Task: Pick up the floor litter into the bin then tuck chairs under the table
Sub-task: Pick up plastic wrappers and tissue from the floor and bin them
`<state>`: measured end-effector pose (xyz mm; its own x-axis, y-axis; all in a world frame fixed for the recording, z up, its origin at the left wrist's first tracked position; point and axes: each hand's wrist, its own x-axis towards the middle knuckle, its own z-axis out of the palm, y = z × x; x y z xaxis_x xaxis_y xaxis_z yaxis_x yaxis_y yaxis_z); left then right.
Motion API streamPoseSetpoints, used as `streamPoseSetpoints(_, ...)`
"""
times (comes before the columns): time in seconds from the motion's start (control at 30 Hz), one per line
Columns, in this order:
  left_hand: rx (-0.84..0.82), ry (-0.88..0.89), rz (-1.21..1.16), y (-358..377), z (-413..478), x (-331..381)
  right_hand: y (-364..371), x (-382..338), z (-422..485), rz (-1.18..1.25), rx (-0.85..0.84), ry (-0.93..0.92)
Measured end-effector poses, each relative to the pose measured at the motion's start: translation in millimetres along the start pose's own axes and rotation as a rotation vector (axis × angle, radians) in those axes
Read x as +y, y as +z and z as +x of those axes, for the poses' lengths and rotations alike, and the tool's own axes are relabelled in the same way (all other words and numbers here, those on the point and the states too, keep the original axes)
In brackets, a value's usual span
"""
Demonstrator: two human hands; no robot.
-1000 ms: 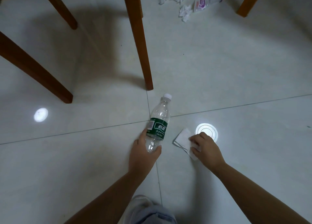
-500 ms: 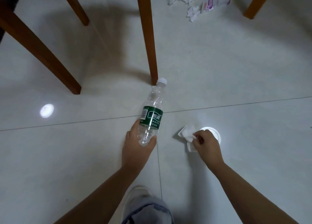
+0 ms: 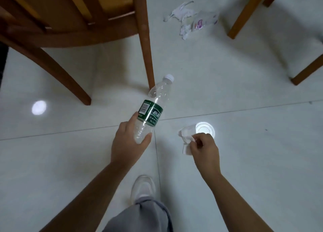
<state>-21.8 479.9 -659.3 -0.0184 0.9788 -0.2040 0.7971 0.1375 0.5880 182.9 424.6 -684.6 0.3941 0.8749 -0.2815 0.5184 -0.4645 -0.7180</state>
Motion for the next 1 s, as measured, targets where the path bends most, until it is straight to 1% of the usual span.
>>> streamPoseSetpoints(0.2, 0.047, 0.001, -0.105, -92, -52, 92, -97, -97, -42, 0.03, -0.012, -0.009)
streamPoseSetpoints(0.4, 0.091, -0.01, -0.16, -168, -107, 167, -193, -176, -102, 0.049, 0.087, -0.05)
streamPoseSetpoints(0.57, 0.133, -0.053, -0.249, -219, -162, 220, -259, -216, -153, 0.044, 0.141, -0.099)
streamPoseSetpoints(0.73, 0.142, -0.142, -0.357, -261, -230, 246, -312, -252, -210, 0.059, 0.153, -0.199)
streamPoseSetpoints(0.87, 0.143, -0.206, -0.379, -292, -287, 247, -333, -280, -257, 0.074, 0.135, -0.277)
streamPoseSetpoints(1.0, 0.181, -0.248, -0.355, -329, -334, 239, -335, -303, -300, 0.053, 0.041, -0.358)
